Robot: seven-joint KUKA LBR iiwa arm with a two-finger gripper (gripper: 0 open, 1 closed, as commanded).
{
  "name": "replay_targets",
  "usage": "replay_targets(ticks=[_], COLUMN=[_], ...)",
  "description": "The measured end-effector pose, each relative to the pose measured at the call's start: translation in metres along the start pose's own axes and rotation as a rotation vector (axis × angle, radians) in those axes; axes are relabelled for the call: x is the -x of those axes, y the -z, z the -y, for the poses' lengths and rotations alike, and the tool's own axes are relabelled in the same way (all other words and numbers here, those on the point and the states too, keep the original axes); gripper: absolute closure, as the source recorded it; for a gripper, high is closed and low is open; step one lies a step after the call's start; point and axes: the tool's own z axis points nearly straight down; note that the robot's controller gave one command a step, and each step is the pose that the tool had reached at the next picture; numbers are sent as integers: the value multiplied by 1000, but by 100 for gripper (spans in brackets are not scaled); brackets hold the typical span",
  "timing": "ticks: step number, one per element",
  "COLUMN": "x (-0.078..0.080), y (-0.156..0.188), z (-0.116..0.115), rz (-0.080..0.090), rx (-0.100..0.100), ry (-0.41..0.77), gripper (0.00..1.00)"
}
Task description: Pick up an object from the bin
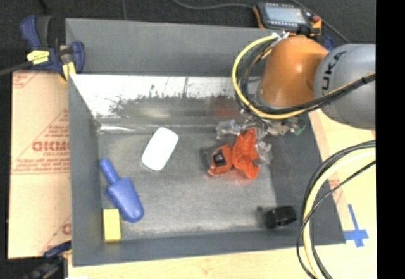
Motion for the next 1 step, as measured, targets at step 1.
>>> replay_targets(ticks=[1], x=[-16], y=[-1], z=[11], rz=[7], rx=[1], ry=[437], gripper=[100])
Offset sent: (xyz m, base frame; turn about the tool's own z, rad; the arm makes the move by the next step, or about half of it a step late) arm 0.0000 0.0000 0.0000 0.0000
